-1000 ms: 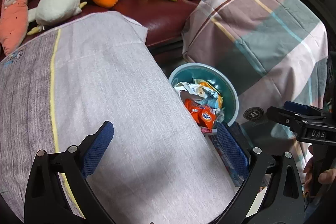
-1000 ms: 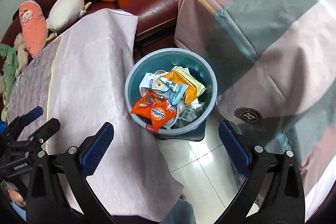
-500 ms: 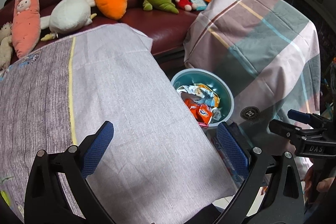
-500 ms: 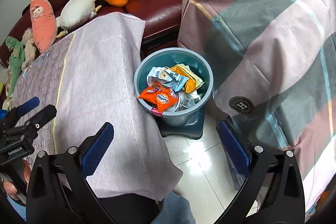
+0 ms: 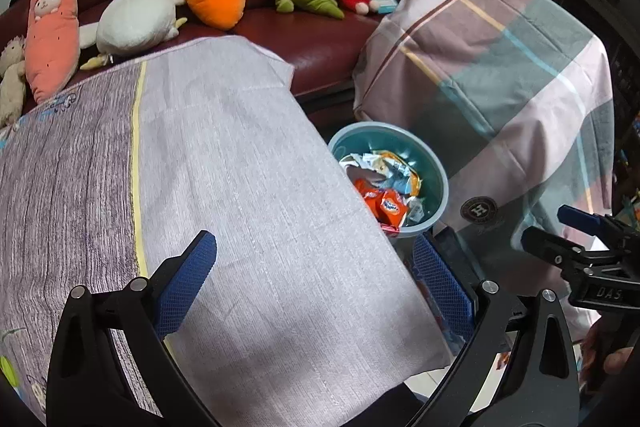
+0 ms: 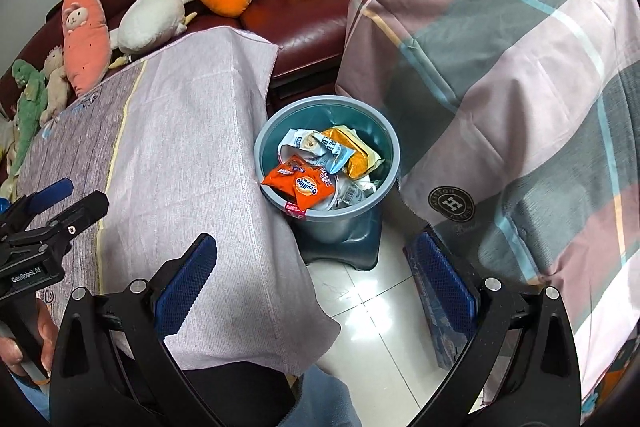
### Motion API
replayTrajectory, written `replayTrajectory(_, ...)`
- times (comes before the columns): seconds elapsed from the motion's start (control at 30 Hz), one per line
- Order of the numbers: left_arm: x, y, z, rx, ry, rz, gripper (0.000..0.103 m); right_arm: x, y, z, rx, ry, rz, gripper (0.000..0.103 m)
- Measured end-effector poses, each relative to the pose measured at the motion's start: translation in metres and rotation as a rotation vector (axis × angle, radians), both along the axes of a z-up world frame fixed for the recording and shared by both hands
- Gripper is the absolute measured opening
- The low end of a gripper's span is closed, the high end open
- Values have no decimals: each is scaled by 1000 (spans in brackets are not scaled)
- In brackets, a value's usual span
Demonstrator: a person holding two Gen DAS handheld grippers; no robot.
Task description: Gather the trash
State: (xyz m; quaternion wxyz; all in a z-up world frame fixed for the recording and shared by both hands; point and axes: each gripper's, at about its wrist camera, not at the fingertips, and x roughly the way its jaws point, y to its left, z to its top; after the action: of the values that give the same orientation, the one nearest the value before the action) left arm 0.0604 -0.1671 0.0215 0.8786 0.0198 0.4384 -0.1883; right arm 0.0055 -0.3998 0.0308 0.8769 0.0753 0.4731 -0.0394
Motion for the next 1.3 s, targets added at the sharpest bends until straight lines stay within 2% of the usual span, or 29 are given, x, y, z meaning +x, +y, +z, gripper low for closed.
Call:
replayTrajectory(0.63,11,-2,-36,60,32,22,99,14,-7,-22,-18,13,-35,96)
replayTrajectory(1.3,33,10,-62,83,67,62,99,49,4,-51,-21,92,-19,96)
